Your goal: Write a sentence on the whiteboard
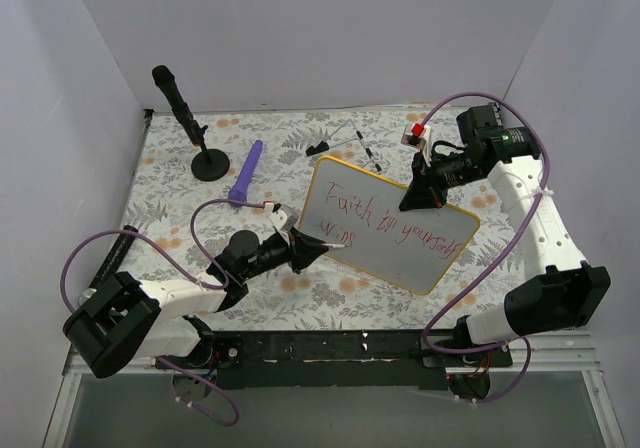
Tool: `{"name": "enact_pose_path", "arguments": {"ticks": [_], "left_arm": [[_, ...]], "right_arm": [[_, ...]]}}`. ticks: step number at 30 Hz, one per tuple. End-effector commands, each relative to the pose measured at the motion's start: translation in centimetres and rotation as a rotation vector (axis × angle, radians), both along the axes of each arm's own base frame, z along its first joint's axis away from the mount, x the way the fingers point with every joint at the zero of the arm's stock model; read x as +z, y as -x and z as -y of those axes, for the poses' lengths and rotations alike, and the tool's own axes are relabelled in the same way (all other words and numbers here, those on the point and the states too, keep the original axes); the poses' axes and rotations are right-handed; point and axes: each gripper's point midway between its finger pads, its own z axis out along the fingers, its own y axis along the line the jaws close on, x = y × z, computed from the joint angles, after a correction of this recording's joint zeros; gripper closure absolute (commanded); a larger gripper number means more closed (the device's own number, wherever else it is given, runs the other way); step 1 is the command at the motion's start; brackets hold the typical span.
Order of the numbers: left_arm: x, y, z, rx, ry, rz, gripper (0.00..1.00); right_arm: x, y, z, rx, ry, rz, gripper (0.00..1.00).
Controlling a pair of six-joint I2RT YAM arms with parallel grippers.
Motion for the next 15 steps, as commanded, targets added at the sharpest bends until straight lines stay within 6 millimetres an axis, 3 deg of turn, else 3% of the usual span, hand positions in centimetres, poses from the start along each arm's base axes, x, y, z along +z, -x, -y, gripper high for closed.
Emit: {"name": "enact_pose_path", "arguments": {"ticks": [1,9,15], "left_arm": [[0.3,-0.5,-0.6,0.039,-0.011,0.027,1.00],[3.6,2.2,0.2,-0.103,0.094,0.090,1.00],[6.5,3.6,-0.9,-0.117,0.124,0.141,1.00]], "right_arm": [[3.4,1.4,-1.2,0.033,-0.126,0.027,0.99],[3.2,1.5,-1.2,0.031,-0.123,0.024,0.99],[3.0,1.4,-1.1,0.030,-0.120,0.019,0.99]]}}
